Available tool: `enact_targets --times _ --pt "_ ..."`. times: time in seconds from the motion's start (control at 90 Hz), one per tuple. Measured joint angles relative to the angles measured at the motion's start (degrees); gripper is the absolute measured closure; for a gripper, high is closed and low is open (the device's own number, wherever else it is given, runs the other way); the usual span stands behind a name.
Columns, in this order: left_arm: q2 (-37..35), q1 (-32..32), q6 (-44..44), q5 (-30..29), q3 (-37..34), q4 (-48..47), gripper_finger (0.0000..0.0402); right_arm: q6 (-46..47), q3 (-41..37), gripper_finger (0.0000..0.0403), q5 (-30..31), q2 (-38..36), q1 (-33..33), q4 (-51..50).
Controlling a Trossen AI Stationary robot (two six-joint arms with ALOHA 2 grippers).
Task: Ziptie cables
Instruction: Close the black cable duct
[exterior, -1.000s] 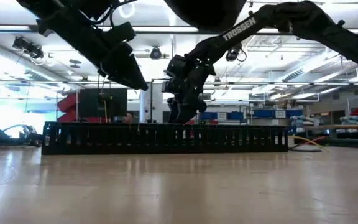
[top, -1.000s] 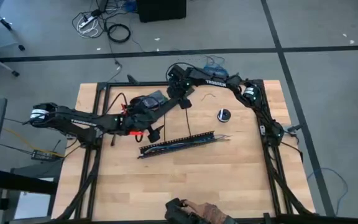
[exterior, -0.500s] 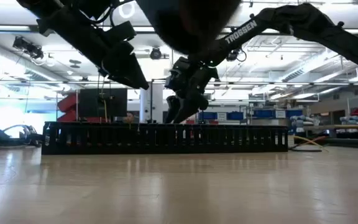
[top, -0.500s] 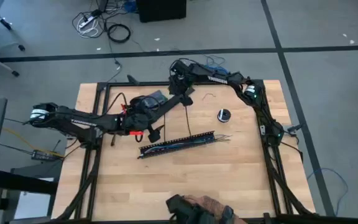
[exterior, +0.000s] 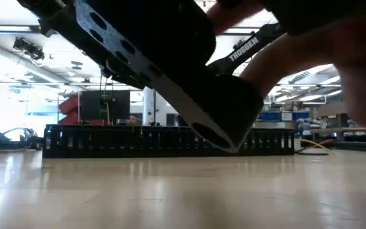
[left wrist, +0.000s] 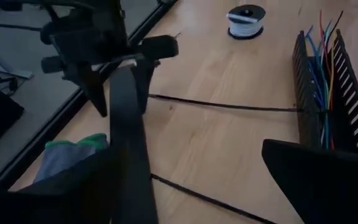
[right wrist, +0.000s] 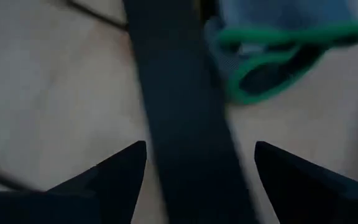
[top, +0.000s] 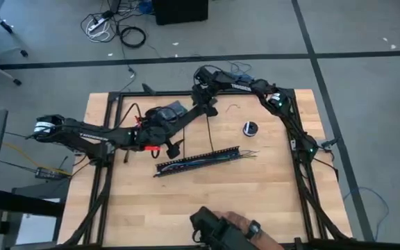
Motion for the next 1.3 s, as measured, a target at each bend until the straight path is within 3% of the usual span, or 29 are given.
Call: enact_targets --times 1.3 --pt "0.0 0.0 -0.4 0.0 0.0 -0.1 0.0037 -2.1 -2.8 0.0106 -2.0 0.1 -1.0 -1.7"
